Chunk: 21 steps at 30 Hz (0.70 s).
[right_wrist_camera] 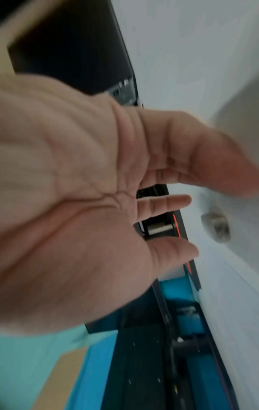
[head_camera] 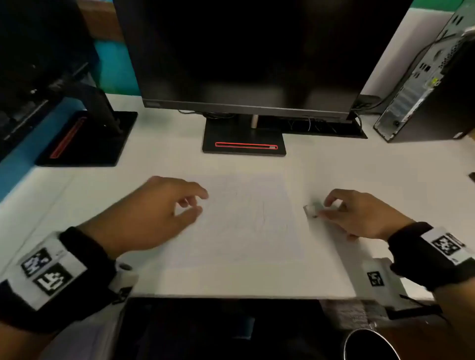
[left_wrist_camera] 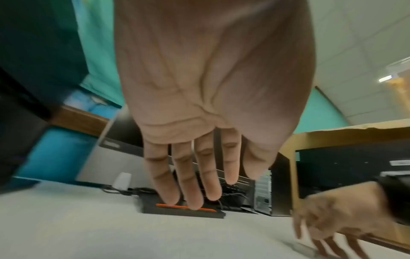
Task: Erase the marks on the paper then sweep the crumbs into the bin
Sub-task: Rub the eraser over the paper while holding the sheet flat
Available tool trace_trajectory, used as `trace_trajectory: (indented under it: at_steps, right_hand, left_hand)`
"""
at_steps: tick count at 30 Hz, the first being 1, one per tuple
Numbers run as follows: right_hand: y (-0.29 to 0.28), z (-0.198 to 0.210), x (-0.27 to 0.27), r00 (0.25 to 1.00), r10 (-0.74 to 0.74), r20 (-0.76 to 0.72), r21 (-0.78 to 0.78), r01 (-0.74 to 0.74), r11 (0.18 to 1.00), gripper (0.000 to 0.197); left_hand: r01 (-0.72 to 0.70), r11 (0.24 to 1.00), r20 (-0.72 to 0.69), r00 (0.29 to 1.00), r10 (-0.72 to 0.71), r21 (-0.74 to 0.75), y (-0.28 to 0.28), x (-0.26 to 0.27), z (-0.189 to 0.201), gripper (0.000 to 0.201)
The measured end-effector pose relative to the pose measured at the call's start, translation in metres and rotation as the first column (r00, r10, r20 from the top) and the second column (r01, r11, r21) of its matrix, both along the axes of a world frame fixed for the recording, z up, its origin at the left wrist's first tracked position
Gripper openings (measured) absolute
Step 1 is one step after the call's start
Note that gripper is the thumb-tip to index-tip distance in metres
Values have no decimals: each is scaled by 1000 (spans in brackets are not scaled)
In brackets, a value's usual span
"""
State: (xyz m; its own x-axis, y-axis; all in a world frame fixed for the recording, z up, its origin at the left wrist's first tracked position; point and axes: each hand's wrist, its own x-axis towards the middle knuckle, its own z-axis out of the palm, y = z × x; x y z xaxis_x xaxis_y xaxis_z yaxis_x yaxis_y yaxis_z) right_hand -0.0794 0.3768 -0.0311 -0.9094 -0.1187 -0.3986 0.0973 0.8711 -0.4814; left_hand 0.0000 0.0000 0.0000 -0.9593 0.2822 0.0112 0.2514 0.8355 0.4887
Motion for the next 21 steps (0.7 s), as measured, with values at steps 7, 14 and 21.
trace_trajectory:
  at_steps: [7,14,21]
  right_hand:
    - [-33,-17,-40,963,267,-50,163,-255,953,10]
    - [-43,2,-46,955,271,-120,3,-272,962,11]
    - [-50,-7,-45,946,322,-43,-188,-324,927,14]
  left_hand:
    - [188,922,258,961,-100,-340,46,-68,-31,59]
    - [273,847,376,922,-95,-456,62,-73,-45,89]
    - [265,872,444,894,-62,-412,71,-57,-46,103]
